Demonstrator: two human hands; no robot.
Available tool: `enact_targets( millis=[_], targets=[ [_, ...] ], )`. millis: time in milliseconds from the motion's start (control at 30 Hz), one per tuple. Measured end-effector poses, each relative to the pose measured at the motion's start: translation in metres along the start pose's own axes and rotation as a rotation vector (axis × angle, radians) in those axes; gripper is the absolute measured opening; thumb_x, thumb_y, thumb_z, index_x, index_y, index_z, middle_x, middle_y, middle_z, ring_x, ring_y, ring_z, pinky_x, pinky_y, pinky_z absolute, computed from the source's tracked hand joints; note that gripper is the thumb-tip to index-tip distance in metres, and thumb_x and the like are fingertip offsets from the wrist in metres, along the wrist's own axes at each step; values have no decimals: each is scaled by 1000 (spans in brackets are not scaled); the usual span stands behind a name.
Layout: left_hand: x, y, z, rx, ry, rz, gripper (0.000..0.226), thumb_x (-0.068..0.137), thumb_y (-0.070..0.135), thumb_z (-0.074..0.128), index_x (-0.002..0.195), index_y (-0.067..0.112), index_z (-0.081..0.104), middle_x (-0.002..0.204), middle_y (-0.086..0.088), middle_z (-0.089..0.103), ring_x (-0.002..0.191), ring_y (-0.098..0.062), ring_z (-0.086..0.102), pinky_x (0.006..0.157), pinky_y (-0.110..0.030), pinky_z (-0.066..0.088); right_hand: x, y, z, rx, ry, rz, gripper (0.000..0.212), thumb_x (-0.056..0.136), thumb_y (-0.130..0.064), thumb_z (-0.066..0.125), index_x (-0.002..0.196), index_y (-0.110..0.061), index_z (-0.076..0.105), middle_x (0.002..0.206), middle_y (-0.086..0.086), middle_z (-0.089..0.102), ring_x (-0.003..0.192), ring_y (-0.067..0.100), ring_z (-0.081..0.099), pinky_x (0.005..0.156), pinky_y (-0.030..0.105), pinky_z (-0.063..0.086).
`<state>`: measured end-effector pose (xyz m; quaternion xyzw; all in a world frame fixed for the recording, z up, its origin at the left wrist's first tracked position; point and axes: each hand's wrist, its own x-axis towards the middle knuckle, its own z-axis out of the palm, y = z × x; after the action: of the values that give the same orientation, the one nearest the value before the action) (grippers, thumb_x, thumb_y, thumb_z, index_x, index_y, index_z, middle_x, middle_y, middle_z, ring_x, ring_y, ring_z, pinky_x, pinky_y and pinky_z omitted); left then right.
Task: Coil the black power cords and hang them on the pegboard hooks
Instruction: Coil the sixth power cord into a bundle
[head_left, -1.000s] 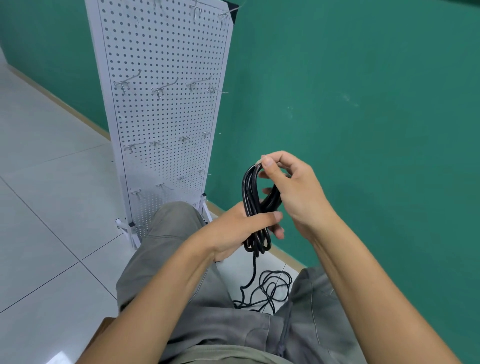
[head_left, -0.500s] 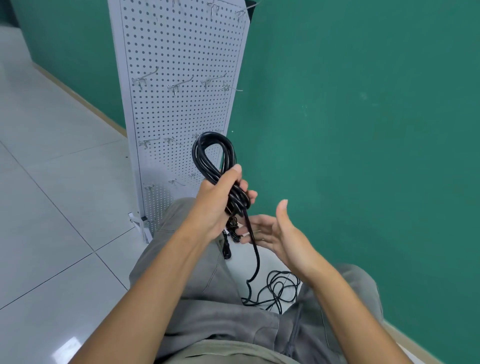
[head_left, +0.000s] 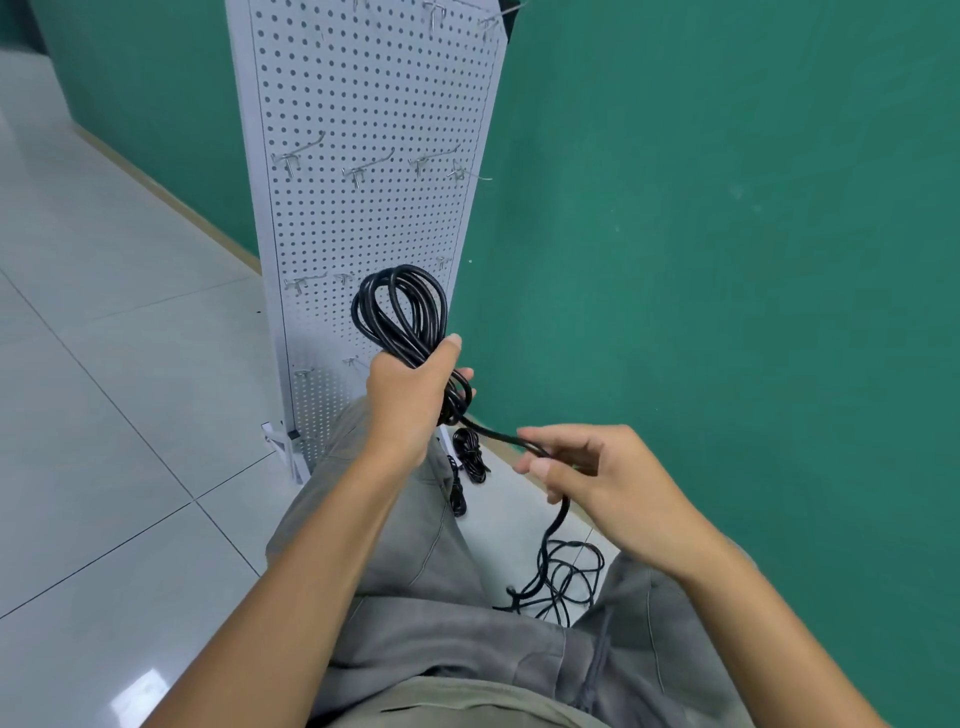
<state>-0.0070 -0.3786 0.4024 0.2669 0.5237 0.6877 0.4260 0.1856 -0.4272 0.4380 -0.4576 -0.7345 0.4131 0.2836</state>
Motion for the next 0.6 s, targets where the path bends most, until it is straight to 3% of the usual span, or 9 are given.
enact_targets(
  millis=[167, 267, 300, 400, 500, 600],
  targets=[
    [-12, -5, 8, -15, -148, -5, 19, 91, 27, 79, 87, 11, 71, 71, -6, 73, 62, -24, 72, 68, -48, 61, 6, -20, -13, 29, 77, -93, 25, 101, -1, 56, 113, -20, 67, 94, 1, 77, 63, 11, 49, 66, 23, 48],
    [-23, -7, 16, -40, -251, -1, 19, 92, 29, 76, 86, 12, 70, 76, -9, 69, 63, -18, 69, 58, -33, 58, 11, -29, -22, 117, 153, -96, 15, 103, 1, 51, 104, -14, 54, 86, 6, 76, 60, 15, 47, 63, 24, 47],
    [-26, -9, 19, -39, -290, 4, 19, 92, 33, 77, 84, 17, 71, 77, -7, 69, 68, -19, 70, 61, -34, 59, 14, -31, -25, 139, 170, -94, 14, 103, 0, 50, 101, -13, 50, 84, 7, 75, 60, 16, 47, 63, 24, 48],
    [-38, -13, 26, -27, -456, -33, 35, 84, 58, 76, 84, 23, 75, 82, -7, 70, 83, -33, 71, 77, -54, 62, 17, -39, -32, 174, 170, -88, 14, 104, 1, 50, 98, -12, 45, 80, 9, 73, 62, 18, 49, 62, 26, 50],
    [-54, -11, 32, -136, -623, -115, 53, 79, 60, 65, 101, 12, 70, 88, -14, 65, 80, -28, 68, 66, -44, 61, 17, -44, -35, 227, 166, -60, 16, 103, 2, 51, 95, -10, 43, 74, 10, 68, 58, 15, 52, 56, 24, 51],
    [-63, -6, 34, -197, -769, -125, 44, 76, 60, 64, 97, 22, 74, 86, -5, 62, 73, -24, 64, 63, -38, 60, 15, -45, -37, 266, 189, -37, 21, 101, 3, 54, 95, -11, 40, 70, 8, 67, 56, 15, 56, 54, 29, 54]
  ],
)
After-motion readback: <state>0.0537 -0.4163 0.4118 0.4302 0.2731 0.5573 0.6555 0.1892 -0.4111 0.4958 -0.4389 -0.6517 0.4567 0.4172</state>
